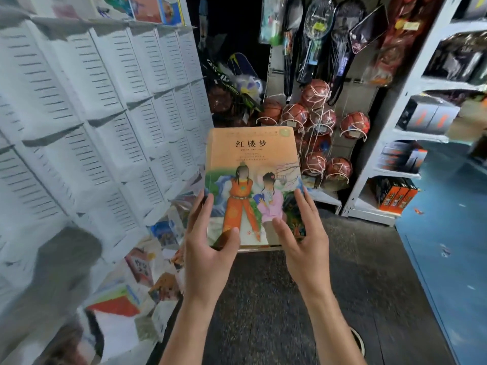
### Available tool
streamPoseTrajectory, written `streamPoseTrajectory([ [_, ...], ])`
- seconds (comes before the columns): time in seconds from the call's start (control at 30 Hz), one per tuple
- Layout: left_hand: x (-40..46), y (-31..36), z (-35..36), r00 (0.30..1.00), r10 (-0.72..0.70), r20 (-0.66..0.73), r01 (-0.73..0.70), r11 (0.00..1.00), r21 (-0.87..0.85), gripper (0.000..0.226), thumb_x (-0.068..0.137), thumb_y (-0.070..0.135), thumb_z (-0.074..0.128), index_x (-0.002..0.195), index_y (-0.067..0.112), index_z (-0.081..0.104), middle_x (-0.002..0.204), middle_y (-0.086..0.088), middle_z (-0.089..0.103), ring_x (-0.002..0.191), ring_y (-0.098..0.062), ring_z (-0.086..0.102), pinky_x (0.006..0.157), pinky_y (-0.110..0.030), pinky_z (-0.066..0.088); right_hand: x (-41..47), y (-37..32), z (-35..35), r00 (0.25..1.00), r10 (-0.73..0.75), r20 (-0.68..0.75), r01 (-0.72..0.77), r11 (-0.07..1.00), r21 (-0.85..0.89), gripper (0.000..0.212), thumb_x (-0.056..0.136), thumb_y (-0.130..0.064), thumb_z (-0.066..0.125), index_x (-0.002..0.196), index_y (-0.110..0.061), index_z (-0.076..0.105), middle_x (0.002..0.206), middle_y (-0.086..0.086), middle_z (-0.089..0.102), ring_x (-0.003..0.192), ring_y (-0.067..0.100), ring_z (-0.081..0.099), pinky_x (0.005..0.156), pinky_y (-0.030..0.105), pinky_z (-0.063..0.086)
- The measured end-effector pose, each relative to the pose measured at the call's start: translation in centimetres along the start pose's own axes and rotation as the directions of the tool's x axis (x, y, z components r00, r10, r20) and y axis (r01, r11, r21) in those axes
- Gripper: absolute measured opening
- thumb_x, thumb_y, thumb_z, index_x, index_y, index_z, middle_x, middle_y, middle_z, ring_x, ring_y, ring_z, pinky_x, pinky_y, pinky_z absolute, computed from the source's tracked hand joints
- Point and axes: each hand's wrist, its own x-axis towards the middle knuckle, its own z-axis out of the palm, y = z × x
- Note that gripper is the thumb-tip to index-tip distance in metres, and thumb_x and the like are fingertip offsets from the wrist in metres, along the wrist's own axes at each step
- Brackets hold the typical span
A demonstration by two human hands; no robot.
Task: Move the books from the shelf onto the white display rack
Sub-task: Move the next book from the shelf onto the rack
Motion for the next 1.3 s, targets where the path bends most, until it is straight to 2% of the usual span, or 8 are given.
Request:
streamPoseTrajectory([
  [0.17,7.0,-3.7,3.9,1.0,0.026,0.014,-0.026,1.0,0.003,0.07,0.083,0.039,0.062,0.146,0.016,0.045,0.15,0.022,0.034,0.142,0.01,0.027,0.111,-0.007,0.024,7.1,4.0,2.5,1.0,0.008,-0.003,-0.008,1.0,0.009,0.066,0.09,-0.034,0.064,0.15,-0.026,0.036,0.149,-0.032,0.024,0.138,-0.02,0.017,0.102,-0.002,0.022],
  [0.3,12.4,-7.4,7.5,0.999,-0.024,0.031,0.023,1.0,0.021,0.069,0.083,0.028,0.066,0.147,0.017,0.046,0.149,0.026,0.034,0.142,0.009,0.028,0.114,-0.012,0.027,12.9,8.2,4.8,0.999,0.034,0.004,-0.034,0.999,0.029,0.068,0.089,-0.036,0.063,0.15,-0.025,0.036,0.151,-0.028,0.025,0.139,-0.019,0.017,0.103,-0.002,0.022],
  [0.43,18.7,-10.8,11.9,0.999,-0.01,0.036,0.008,0.999,0.052,0.067,0.085,0.026,0.067,0.147,0.019,0.044,0.15,0.029,0.031,0.142,0.011,0.025,0.112,-0.007,0.024,20.3,12.7,7.1,0.999,0.037,0.004,-0.037,0.998,0.051,0.067,0.088,-0.039,0.062,0.149,-0.03,0.036,0.154,-0.024,0.025,0.137,-0.022,0.017,0.103,-0.003,0.021],
  [0.57,26.7,-14.4,17.0,1.0,-0.011,0.013,0.01,0.996,0.084,0.067,0.088,0.009,0.072,0.149,0.017,0.044,0.154,0.02,0.033,0.143,0.008,0.025,0.113,-0.008,0.024,29.5,17.3,9.6,0.999,0.032,0.018,-0.033,0.994,0.106,0.064,0.088,-0.039,0.062,0.146,-0.034,0.035,0.151,-0.028,0.025,0.136,-0.023,0.017,0.101,-0.003,0.021],
  [0.8,40.6,-17.5,24.1,0.998,-0.028,-0.054,0.034,0.994,0.106,0.068,0.089,0.009,0.069,0.15,0.021,0.043,0.154,0.025,0.032,0.143,0.009,0.026,0.115,-0.02,0.028,45.6,22.4,13.3,0.997,0.004,0.071,-0.015,0.989,0.145,0.064,0.095,-0.026,0.065,0.151,-0.028,0.036,0.156,-0.024,0.025,0.137,-0.022,0.016,0.099,-0.005,0.021],
  [0.97,47.0,-21.2,27.0,0.994,-0.038,-0.098,0.05,0.991,0.123,0.068,0.088,0.006,0.07,0.149,0.018,0.044,0.152,0.028,0.031,0.142,0.01,0.027,0.111,-0.006,0.025,52.9,25.5,16.8,0.992,-0.001,0.123,-0.02,0.985,0.171,0.066,0.093,-0.03,0.065,0.151,-0.03,0.035,0.156,-0.026,0.024,0.138,-0.021,0.016,0.099,-0.005,0.02],
  [1.13,53.6,-26.0,29.3,0.989,-0.064,-0.135,0.08,0.989,0.123,0.069,0.087,0.004,0.071,0.149,0.019,0.044,0.153,0.026,0.032,0.141,0.011,0.026,0.11,-0.004,0.025,59.6,29.0,21.2,0.988,0.0,0.153,-0.026,0.986,0.164,0.065,0.092,-0.029,0.065,0.151,-0.029,0.036,0.156,-0.025,0.024,0.137,-0.023,0.015,0.097,-0.006,0.02],
  [1.3,62.1,-31.2,31.4,0.985,-0.052,-0.162,0.064,0.996,0.068,0.068,0.088,0.003,0.07,0.149,0.019,0.044,0.154,0.024,0.033,0.142,0.008,0.028,0.112,-0.011,0.031,67.7,31.8,26.6,0.987,-0.021,0.162,-0.002,0.99,0.142,0.066,0.092,-0.034,0.065,0.151,-0.032,0.035,0.155,-0.028,0.023,0.14,-0.019,0.014,0.1,-0.005,0.02],
])
